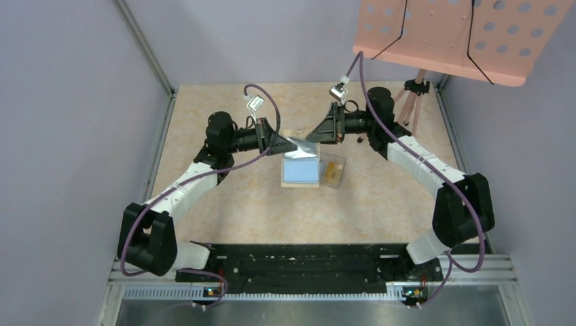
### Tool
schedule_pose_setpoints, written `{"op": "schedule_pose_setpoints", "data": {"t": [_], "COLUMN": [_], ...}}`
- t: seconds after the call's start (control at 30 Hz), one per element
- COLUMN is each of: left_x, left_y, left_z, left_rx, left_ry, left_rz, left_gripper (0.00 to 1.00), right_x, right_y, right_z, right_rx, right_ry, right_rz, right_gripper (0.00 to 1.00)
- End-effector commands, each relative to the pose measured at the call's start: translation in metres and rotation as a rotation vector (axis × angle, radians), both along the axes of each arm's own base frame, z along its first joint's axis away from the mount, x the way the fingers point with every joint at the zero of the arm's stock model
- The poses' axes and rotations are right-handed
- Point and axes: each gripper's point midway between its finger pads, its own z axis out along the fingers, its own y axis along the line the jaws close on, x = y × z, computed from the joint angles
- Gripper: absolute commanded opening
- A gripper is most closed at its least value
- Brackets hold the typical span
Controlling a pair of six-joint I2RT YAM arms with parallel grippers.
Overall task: Put the credit cards into the card holder
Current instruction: Open the card holder.
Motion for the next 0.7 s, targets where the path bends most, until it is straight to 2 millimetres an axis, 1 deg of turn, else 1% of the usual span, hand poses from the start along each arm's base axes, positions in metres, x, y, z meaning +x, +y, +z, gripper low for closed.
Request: {"op": "schedule_pose_setpoints", "data": {"t": [0.0, 0.03, 0.1, 0.17, 0.23, 0.3, 0.43, 0.57, 0.67], "left_x": [0.002, 0.002, 0.004, 0.002, -0.001, -0.006, -0.016, -0.026, -0.03], "left_y": [0.007, 0.008, 0.011, 0.013, 0.016, 0.017, 0.019, 0.02, 0.02], "left_z": [0.01, 0.009, 0.003, -0.004, -0.011, -0.015, -0.016, -0.015, -0.011], "left_rx": [-0.014, -0.001, 0.042, 0.095, 0.149, 0.189, 0.225, 0.231, 0.222], "left_ry": [-0.026, -0.021, -0.006, 0.015, 0.029, 0.04, 0.046, 0.068, 0.072], "left_rz": [-0.001, 0.005, 0.016, 0.007, -0.008, -0.032, -0.094, -0.158, -0.187], "left_gripper": [0.05, 0.03, 0.0, 0.0, 0.0, 0.0, 0.0, 0.0, 0.0], "right_x": [0.007, 0.011, 0.018, 0.022, 0.022, 0.02, 0.014, -0.002, -0.017], "right_y": [-0.009, -0.013, -0.022, -0.029, -0.031, -0.031, -0.026, -0.005, 0.013], "right_z": [0.01, 0.01, 0.009, 0.009, 0.005, 0.001, -0.006, -0.016, -0.029], "right_rx": [-0.006, -0.014, -0.034, -0.058, -0.099, -0.13, -0.184, -0.211, -0.257], "right_ry": [-0.082, -0.101, -0.12, -0.148, -0.168, -0.18, -0.207, -0.214, -0.214], "right_rz": [-0.043, -0.058, -0.09, -0.098, -0.084, -0.061, -0.016, 0.074, 0.146], "right_gripper": [0.4, 0.49, 0.63, 0.74, 0.81, 0.86, 0.89, 0.91, 0.91]}}
